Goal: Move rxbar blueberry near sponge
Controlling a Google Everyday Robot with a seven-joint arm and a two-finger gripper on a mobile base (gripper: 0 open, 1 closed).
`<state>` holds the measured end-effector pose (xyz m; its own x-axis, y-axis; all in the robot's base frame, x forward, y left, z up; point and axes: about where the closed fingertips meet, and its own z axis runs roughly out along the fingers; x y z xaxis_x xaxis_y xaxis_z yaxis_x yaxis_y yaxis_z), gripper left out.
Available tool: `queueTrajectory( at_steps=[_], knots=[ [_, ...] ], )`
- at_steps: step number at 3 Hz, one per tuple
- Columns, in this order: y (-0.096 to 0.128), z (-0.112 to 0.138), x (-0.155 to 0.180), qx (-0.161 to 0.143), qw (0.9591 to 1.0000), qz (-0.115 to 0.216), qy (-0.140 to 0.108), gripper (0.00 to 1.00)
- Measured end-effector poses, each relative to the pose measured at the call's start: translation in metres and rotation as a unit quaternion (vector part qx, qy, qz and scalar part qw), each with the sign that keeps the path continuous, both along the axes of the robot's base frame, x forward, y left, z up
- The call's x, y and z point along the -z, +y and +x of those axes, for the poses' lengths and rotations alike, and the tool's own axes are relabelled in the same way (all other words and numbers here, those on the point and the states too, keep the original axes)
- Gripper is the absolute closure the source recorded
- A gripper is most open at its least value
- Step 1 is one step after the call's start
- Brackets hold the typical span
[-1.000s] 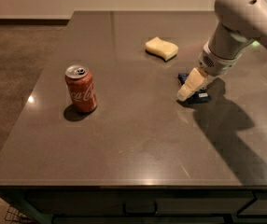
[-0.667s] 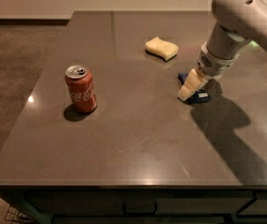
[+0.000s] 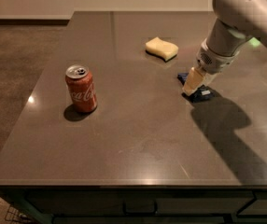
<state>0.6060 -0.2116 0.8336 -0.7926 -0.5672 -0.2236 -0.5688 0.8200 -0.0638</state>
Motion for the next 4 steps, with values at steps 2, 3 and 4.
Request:
queueTrajectory(
  at_steps=[2,3,4],
  knots=[
    [-0.013,0.010,-0.024,0.006,0.9999,-0.006,-0.014,1.00],
    [-0.026,0.030,-0.042,0.006,0.9996,-0.013,-0.026,1.00],
    [-0.033,0.050,-0.053,-0.005,0.9991,-0.014,-0.039,1.00]
  ],
)
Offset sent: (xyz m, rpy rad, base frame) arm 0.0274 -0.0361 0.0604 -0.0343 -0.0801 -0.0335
